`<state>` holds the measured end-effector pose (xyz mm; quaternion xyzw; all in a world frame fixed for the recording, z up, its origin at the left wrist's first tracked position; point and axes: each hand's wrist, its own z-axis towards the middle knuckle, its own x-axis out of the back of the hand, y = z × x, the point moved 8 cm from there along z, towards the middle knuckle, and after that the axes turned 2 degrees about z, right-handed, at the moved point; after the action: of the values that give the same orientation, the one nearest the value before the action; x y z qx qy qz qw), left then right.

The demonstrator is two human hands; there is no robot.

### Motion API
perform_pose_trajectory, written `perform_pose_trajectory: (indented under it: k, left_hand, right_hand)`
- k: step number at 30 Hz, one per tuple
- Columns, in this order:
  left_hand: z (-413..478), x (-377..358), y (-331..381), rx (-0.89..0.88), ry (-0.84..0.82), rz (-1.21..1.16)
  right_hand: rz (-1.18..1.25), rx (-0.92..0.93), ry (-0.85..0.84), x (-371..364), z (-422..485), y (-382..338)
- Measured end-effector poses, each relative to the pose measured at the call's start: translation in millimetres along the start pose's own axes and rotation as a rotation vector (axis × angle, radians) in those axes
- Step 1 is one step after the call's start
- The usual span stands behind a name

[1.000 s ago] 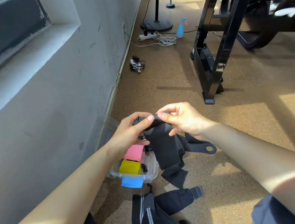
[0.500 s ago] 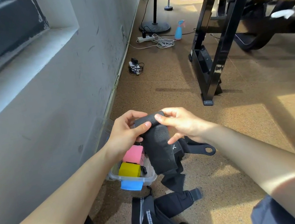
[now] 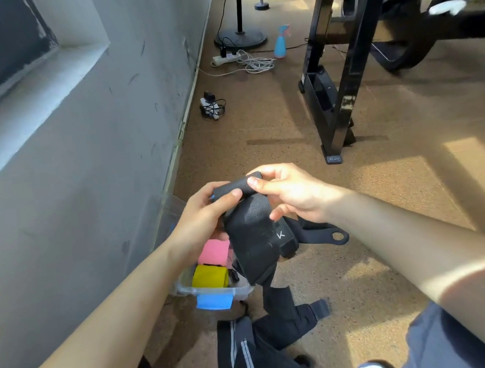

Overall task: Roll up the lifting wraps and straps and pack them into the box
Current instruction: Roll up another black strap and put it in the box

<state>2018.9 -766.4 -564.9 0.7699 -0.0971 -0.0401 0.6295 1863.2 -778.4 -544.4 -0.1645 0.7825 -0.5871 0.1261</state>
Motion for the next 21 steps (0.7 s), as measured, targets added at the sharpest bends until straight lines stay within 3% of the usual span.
perform_pose_trajectory:
  k: [6, 13, 21]
  left_hand:
    - [2.2, -2.5, -4.2, 0.064, -0.073, -0.063]
    - [0.4, 2.6, 1.4, -0.017, -0.029, -0.052]
    - [-2.8, 3.8, 9.6, -0.112, -0.023, -0.109]
  right_hand:
    - [-0.001, 0.010, 0.027, 5.3, 1.3, 1.0]
    - [0.028, 0.010, -0.038, 2.7, -0.1, 0.0]
    - [-0.043, -0.137, -0.045, -4.6, -4.4, 7.7]
